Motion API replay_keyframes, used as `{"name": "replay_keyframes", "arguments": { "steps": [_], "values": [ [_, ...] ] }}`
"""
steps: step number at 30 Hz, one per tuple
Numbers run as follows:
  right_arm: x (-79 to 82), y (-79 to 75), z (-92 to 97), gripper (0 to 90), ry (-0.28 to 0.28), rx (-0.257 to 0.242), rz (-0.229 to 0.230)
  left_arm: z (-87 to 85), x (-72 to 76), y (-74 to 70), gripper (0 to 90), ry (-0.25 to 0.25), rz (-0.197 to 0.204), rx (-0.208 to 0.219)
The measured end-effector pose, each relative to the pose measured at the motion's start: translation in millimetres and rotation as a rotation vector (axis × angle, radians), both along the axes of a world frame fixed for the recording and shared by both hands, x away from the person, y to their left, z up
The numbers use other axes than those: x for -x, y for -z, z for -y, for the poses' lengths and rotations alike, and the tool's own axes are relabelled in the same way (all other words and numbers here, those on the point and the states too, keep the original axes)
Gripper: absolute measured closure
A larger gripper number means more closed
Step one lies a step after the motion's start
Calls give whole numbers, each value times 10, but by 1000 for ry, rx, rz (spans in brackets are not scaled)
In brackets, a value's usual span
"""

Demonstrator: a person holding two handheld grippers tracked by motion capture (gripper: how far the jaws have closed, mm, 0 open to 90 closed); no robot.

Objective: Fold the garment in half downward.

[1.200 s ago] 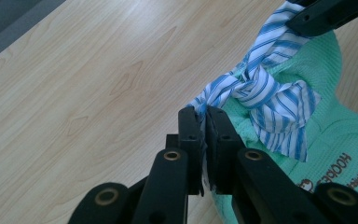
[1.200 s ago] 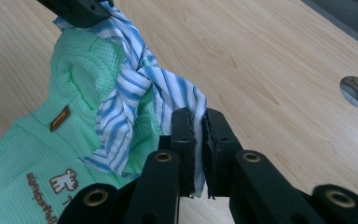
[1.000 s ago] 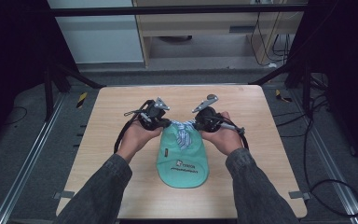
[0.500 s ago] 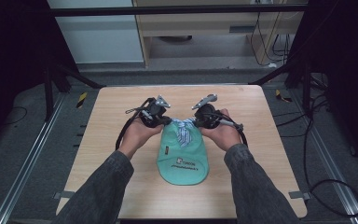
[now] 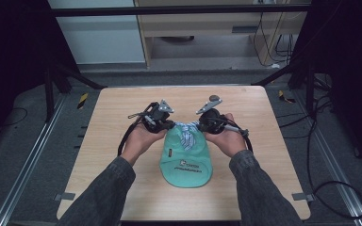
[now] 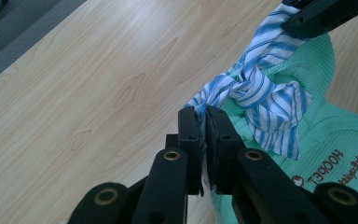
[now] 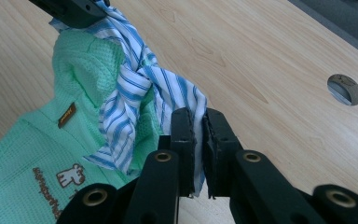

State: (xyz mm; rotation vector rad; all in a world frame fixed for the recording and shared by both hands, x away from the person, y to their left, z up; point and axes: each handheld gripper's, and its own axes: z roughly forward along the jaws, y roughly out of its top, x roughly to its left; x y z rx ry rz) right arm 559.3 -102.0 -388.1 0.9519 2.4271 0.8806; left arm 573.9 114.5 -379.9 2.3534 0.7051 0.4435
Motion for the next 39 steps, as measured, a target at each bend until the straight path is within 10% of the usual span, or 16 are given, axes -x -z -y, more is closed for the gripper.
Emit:
{"name": "replay_keyframes", "arguments": {
  "steps": [12,25,39],
  "values": [
    [-104,-138,55,833,32,-13,31,61,-73,-183,854,-5,38,7],
    [118,120,68,832,12,-9,37,79,96,78,854,6,45,-7],
    [159,25,189,830,38,-26,68,227,-53,-85,854,14,49,7]
  ]
}}
